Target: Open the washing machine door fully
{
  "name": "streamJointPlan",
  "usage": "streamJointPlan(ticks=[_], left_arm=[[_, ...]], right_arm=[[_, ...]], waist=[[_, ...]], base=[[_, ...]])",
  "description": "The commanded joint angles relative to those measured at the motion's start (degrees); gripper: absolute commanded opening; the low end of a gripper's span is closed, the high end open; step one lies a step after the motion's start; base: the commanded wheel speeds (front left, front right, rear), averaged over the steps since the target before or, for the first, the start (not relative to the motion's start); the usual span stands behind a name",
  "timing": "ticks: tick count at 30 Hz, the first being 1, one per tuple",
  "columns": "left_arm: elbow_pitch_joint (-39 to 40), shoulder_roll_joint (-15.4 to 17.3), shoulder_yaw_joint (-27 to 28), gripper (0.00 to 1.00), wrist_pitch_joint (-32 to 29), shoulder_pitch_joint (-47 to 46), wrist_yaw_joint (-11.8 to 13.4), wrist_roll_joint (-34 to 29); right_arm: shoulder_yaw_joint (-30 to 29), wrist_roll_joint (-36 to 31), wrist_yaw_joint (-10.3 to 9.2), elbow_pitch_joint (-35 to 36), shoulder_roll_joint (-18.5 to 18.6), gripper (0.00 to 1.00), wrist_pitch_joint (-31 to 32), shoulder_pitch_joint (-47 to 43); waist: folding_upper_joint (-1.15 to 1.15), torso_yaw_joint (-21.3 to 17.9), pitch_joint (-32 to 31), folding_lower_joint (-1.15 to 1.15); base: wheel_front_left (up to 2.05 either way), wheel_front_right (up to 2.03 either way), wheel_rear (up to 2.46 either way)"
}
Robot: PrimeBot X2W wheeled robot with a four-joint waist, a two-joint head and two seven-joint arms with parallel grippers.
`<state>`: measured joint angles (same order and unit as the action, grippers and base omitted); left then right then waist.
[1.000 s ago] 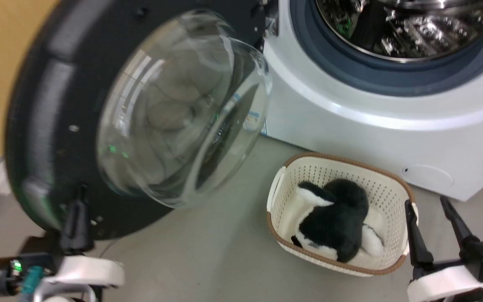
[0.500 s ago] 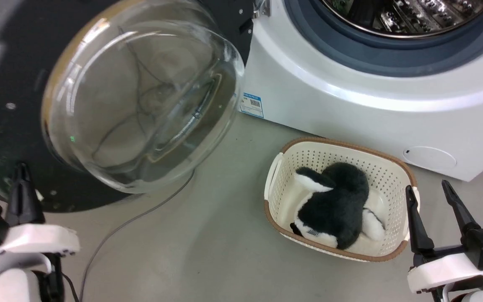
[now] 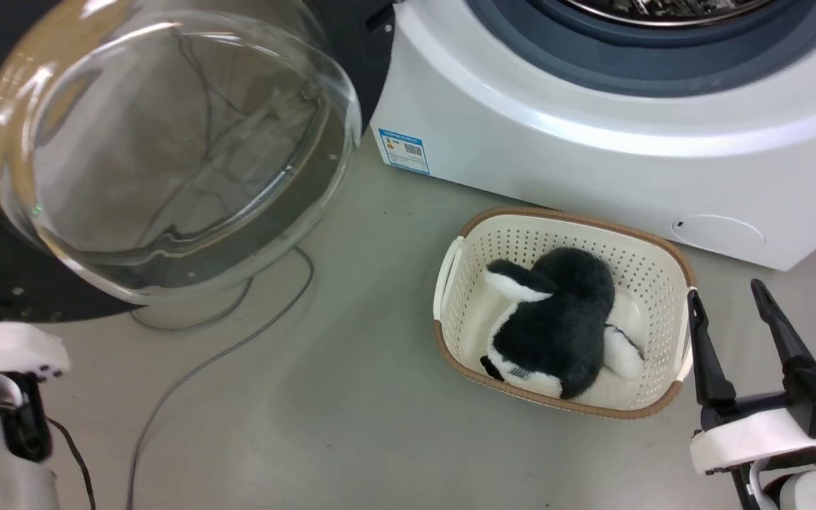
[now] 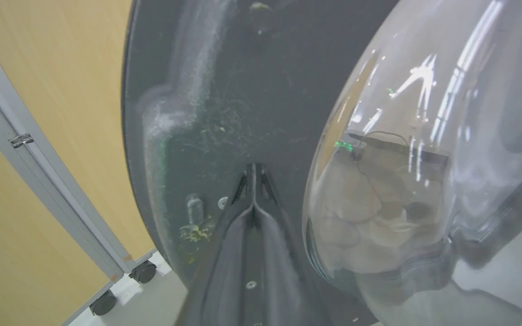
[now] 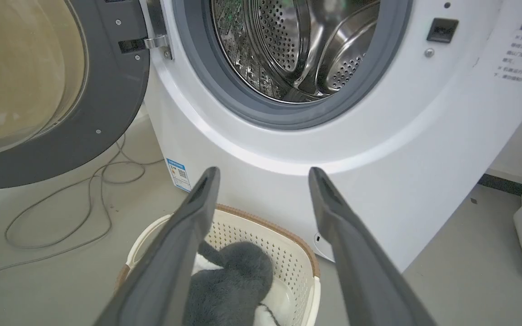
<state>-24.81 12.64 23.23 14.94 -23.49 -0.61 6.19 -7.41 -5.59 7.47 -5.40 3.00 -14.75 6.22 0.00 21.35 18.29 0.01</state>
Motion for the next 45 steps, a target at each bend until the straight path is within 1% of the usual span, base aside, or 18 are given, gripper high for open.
streamJointPlan(ticks=[1,6,14,23,36,40,45], left_arm=[[-1.4,1.2,0.7,0.0,0.1,-2.2,0.5,-0.5],[-3.7,2.6,1.7,0.0,0.1,-4.7,0.9,-0.7],[-10.2,5.0,2.8,0.0,0.1,-8.5,0.8,-0.6],[-12.3,5.4,3.4,0.0,0.1,-9.4,0.4,-0.9],[-5.5,2.9,3.7,0.0,0.1,-3.4,-1.5,-2.3],[-1.5,1.8,3.0,0.0,0.1,-0.5,-1.9,-3.5],[5.1,-0.4,1.1,0.0,0.1,4.1,-2.5,-5.2]], right_arm=[[-0.1,-0.3,0.02,0.3,-0.1,1.0,-0.2,1.1],[0.0,-0.5,0.02,0.3,-0.1,1.0,-0.2,1.6],[0.2,-0.8,0.02,0.4,-0.1,1.0,-0.2,2.3],[0.1,-0.5,0.02,-0.3,-0.1,1.0,-0.2,2.1],[0.8,2.1,0.02,-1.6,-0.1,1.0,-0.2,-0.4],[1.1,3.0,0.02,-1.9,-0.1,1.0,-0.2,-1.5],[1.1,4.1,0.02,-1.9,-0.1,1.0,-0.2,-3.1]], waist=[[0.0,-0.4,0.5,-0.01],[0.0,-0.7,1.2,-0.01],[0.0,-1.5,1.9,-0.01],[0.0,-1.7,0.7,-0.01],[0.0,-1.9,-6.2,-0.01],[0.0,-2.3,-8.6,-0.01],[0.0,-3.2,-11.8,-0.01]], base=[[0.0,0.0,0.0],[0.0,0.0,0.0],[0.0,0.0,0.0],[0.0,0.0,0.0],[0.0,0.0,0.0],[0.0,0.0,0.0],[0.0,0.0,0.0]])
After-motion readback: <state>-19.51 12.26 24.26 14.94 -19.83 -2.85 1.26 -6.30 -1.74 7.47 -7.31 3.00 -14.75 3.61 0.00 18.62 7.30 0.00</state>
